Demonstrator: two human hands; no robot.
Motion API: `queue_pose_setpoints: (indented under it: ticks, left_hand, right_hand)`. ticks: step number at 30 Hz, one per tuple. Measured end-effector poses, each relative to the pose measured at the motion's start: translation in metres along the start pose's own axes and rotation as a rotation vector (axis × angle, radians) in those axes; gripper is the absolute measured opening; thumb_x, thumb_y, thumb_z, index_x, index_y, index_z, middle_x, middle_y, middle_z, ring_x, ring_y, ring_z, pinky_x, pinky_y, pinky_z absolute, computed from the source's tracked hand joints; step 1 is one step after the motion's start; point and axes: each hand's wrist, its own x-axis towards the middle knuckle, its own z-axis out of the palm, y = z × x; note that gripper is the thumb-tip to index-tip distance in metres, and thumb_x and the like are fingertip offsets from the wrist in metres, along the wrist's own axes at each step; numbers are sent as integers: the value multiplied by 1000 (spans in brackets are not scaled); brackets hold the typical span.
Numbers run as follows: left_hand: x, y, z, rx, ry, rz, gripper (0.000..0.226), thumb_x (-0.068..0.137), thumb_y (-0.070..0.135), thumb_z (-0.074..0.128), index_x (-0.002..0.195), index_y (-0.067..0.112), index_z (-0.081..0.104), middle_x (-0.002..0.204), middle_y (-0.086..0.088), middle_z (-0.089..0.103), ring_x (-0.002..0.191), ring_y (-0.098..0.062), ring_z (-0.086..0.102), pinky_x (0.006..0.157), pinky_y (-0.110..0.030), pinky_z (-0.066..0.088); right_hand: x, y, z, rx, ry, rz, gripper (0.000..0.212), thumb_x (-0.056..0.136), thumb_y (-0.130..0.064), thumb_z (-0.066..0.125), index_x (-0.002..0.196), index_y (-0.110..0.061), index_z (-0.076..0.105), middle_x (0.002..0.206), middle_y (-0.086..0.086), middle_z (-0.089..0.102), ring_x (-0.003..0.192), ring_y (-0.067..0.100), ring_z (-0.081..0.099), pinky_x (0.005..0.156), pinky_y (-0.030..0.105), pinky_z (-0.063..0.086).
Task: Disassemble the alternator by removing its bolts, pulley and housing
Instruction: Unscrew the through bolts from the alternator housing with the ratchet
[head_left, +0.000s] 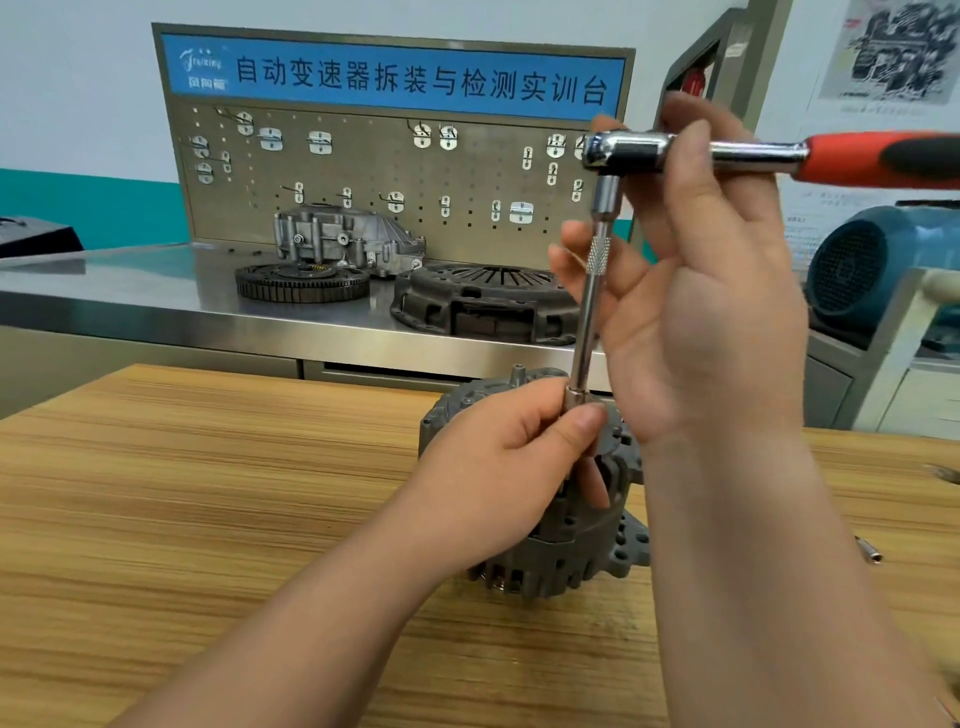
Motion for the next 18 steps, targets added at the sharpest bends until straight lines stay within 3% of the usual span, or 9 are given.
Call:
queue_pose_setpoints:
  ticks: [3, 5, 8, 11, 14, 18]
  left_hand:
    - [0, 2, -1, 15, -6, -14, 31, 99, 35, 42, 84, 14, 59, 69, 13, 70, 79, -33, 64, 79, -54, 52]
    - [0, 3, 0, 14, -10, -13, 31, 98, 36, 43, 84, 13, 59, 68, 13, 70, 79, -34, 64, 79, -54, 52]
    - [-1, 2, -1, -11, -12, -12, 33, 98, 38, 44, 84, 14, 61, 69, 10, 70, 79, -34, 64, 80, -55, 52]
    - [-1, 1, -2, -40, -4, 2, 34, 95, 48, 43, 79, 26, 64, 73, 12, 70, 80, -32, 63, 80, -55, 51]
    - [-1, 1, -2, -48, 3, 25, 26, 89, 47, 41, 78, 37, 62, 74, 15, 69, 80, -34, 61, 78, -56, 51]
    - [-1, 1, -1, -28, 17, 19, 29, 90, 44, 44, 84, 24, 63, 69, 17, 68, 76, -30, 61, 75, -51, 51]
  right_hand:
    - [-3, 1, 2, -315, 7, -266, 13, 100, -12, 49, 103, -18, 60, 103, 0, 63, 71, 17, 64, 68, 28, 54]
    - [-3, 1, 3, -387, 12, -331, 13, 99, -11, 50, 104, -18, 60, 101, -1, 62, 74, 17, 63, 67, 26, 54]
    - [-3, 0, 3, -320, 33, -222, 13, 101, -16, 48, 103, -21, 59, 104, 1, 63, 68, 19, 66, 65, 27, 53]
    - [-2, -2, 4, -76, 67, -15, 16, 103, -23, 42, 107, -18, 56, 112, 6, 64, 59, 18, 66, 60, 30, 55]
    - [1, -4, 5, 158, 40, 139, 25, 103, -27, 37, 114, -10, 53, 106, 8, 65, 54, 16, 64, 55, 29, 53]
    - [0, -4, 5, 189, -2, 136, 17, 103, -26, 38, 108, -22, 53, 109, 8, 64, 55, 15, 62, 55, 28, 52]
